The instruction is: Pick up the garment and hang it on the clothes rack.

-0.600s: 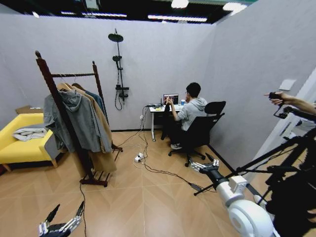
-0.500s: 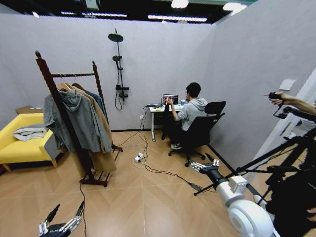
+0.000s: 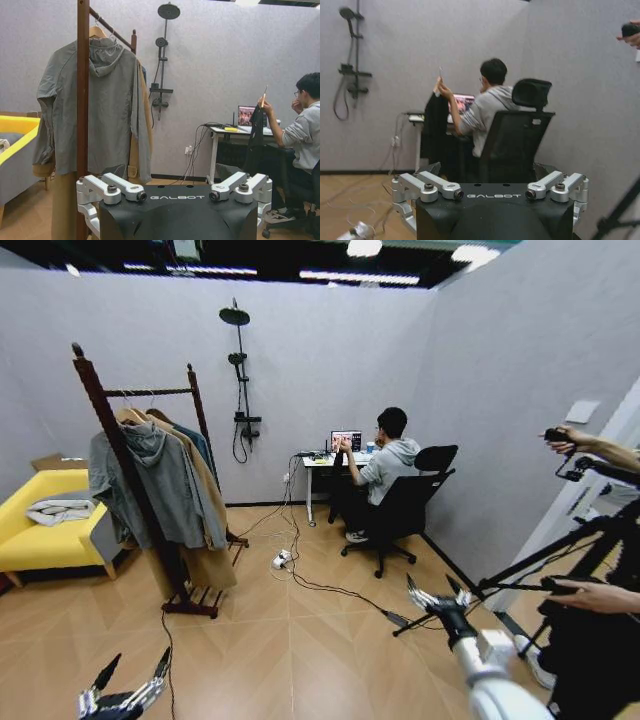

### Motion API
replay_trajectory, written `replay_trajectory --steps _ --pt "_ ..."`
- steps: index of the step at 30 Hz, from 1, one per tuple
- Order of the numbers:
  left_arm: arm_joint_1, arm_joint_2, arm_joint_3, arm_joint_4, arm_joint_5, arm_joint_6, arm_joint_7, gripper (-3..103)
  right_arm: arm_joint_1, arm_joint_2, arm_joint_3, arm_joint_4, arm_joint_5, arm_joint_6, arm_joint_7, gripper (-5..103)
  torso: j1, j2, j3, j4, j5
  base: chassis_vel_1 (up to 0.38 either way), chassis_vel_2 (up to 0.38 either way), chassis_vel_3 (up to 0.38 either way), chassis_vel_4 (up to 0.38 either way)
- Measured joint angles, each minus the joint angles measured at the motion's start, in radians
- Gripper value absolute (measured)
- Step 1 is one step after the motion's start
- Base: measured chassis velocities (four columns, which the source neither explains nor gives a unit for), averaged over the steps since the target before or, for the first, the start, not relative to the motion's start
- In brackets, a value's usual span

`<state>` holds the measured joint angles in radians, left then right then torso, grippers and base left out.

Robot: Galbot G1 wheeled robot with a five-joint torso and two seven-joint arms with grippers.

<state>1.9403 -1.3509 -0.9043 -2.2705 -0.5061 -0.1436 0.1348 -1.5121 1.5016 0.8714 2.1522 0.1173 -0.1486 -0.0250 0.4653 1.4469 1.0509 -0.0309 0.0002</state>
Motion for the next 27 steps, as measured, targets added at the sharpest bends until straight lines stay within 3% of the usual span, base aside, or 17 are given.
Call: replay_trajectory --steps 5,15,17,20,27 --pt "0.0 0.0 0.0 0.0 0.0 0.0 0.0 100 -0.03 0.043 0.017 0.004 0.017 0.069 -0.051 100 0.0 0.0 0.0 0.0002 -0.0006 0.0 0.0 0.0 0.0" --pt "0.0 0.0 0.0 0.0 0.0 0.0 0.0 100 -0.056 -0.002 0.062 0.049 0.082 0.077 -0.129 100 0.0 0.0 0.0 0.0002 -0.0002 0.0 0.0 0.0 0.0" --pt "0.0 0.0 0.0 0.0 0.0 0.0 0.0 100 -0.049 -0.057 0.058 0.091 0.132 0.033 -0.166 100 0.0 0.0 0.0 0.0 -0.0006 0.0 0.0 0.0 0.0" --pt "0.0 0.0 0.0 0.0 0.0 0.0 0.0 100 0.004 -0.097 0.041 0.09 0.143 -0.002 -0.155 100 0.0 0.0 0.0 0.0004 -0.0002 0.0 0.0 0.0 0.0" --pt "0.0 0.0 0.0 0.0 0.0 0.0 0.0 100 0.074 -0.127 0.016 0.066 0.132 -0.041 -0.105 100 0.0 0.0 0.0 0.0004 0.0 0.0 0.0 0.0 0.0"
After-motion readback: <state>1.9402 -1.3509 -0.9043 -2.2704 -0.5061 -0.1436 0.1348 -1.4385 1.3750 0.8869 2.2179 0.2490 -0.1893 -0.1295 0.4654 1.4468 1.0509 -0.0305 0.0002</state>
